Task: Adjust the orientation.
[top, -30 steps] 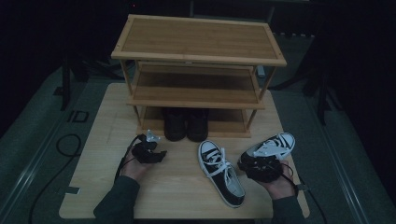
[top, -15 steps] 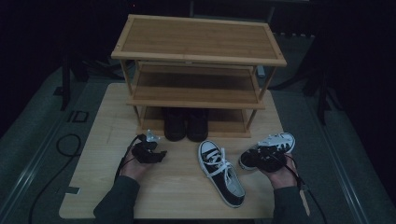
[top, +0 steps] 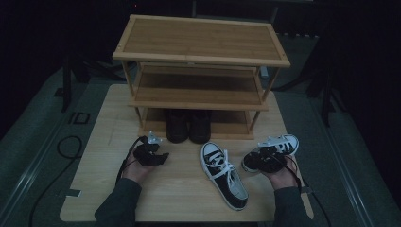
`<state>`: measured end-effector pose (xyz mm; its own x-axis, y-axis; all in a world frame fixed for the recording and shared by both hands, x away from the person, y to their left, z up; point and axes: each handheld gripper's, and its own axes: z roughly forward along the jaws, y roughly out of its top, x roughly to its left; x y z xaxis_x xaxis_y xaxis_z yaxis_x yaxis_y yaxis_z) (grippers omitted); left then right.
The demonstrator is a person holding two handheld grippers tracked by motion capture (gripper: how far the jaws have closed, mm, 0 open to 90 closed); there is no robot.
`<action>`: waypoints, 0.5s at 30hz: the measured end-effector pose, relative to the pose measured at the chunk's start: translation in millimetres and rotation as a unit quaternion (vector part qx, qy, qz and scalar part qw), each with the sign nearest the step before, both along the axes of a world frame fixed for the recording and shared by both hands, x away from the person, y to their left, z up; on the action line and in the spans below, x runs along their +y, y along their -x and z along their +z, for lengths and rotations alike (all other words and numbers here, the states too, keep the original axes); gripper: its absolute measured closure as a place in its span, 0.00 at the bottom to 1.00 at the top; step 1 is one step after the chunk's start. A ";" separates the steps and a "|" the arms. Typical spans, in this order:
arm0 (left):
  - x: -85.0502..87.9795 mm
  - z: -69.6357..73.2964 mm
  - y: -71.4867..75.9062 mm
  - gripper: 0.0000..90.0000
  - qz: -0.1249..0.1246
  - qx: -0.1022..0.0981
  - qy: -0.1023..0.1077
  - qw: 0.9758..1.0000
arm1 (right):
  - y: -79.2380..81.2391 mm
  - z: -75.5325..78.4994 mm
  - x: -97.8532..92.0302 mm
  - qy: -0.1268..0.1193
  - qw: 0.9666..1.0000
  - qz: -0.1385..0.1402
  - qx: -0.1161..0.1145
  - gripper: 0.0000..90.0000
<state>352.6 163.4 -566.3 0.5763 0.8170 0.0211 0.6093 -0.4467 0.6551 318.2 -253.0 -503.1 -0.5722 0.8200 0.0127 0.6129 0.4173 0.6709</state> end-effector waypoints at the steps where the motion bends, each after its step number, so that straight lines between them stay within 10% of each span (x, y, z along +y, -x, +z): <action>1: 0.0 0.0 0.0 0.51 0.000 0.000 0.000 1.000 | 0.0 0.0 0.0 0.000 1.000 0.000 0.000 0.83; 15: -0.1 -0.1 0.1 0.51 0.000 0.000 0.000 1.000 | 14.0 6.8 -1.2 0.024 0.999 0.027 -0.003 0.94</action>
<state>352.5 163.2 -566.4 0.5759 0.8172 0.0215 0.6089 -0.4464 0.6557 304.2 -254.2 -496.4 -0.6153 0.7878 -0.0297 0.5849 0.4814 0.6528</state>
